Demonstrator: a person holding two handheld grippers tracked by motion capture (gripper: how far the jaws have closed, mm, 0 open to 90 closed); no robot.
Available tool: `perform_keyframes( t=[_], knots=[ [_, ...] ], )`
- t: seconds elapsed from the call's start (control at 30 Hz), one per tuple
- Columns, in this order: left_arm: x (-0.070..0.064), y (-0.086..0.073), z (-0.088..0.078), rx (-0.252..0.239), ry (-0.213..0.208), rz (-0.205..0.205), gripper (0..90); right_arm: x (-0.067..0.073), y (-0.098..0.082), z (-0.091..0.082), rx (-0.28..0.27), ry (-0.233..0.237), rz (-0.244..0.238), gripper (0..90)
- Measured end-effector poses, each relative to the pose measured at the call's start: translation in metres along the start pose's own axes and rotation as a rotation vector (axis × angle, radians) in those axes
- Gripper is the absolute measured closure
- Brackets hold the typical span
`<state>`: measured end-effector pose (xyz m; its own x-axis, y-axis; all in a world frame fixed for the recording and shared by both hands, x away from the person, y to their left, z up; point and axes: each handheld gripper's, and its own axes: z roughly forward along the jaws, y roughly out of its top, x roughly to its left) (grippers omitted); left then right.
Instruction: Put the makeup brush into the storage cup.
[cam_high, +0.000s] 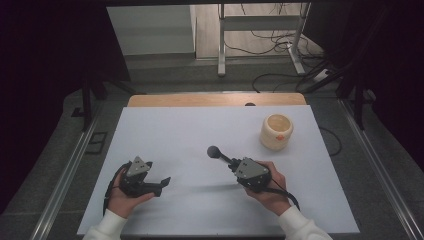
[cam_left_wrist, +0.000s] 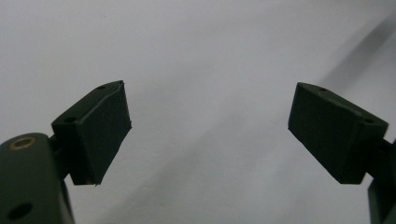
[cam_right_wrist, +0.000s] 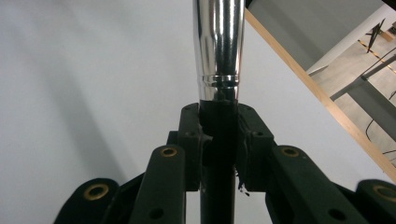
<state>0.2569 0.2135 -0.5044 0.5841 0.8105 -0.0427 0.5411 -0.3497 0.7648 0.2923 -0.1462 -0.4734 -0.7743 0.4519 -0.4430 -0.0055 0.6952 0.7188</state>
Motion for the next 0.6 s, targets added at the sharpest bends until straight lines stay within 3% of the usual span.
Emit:
perform_keyframes(
  t=[0.43, 0.6],
  knots=[
    [0.0, -0.001, 0.001, 0.013, -0.005, 0.0, 14.1, -0.009, -0.002, -0.001, -0.024, 0.021, 0.087, 74.0],
    [0.0, -0.001, 0.002, 0.016, -0.007, 0.0, 14.0, -0.014, -0.003, 0.0, -0.039, 0.061, 0.159, 74.1]
  ],
)
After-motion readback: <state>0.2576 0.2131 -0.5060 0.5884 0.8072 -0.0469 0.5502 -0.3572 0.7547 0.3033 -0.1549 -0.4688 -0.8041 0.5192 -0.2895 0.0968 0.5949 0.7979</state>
